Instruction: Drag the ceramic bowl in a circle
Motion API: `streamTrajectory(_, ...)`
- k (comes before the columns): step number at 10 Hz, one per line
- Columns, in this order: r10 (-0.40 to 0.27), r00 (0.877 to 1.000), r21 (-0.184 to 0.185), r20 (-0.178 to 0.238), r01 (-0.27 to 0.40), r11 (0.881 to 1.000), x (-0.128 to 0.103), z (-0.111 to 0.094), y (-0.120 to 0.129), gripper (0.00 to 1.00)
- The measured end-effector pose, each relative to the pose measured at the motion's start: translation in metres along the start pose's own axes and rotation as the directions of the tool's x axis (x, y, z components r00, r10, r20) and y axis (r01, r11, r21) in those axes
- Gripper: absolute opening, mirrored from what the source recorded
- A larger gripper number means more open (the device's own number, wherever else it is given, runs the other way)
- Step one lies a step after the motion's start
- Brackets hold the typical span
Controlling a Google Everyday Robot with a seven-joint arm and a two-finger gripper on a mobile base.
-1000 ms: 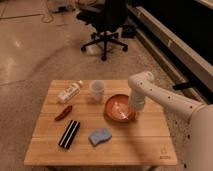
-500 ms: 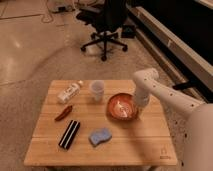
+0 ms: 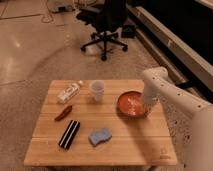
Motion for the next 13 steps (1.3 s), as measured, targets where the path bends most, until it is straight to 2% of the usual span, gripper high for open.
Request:
streamTrajectory(6,-0.012,1.0,-0.031,0.007,0.012,0.999,-0.032,-0.021,0.073,0.06)
streamTrajectory(9,-0.046,0.998,-0.027,0.033,0.047,0.999,-0.069,-0.023,0.103,0.06)
streamTrajectory(11,-0.109,0.993,-0.01,0.051,0.109,0.994,-0.1,-0.025,0.096,0.06)
streamTrajectory(13,-0.189,0.98,0.023,0.058,0.188,0.982,-0.123,-0.029,0.068,0.06)
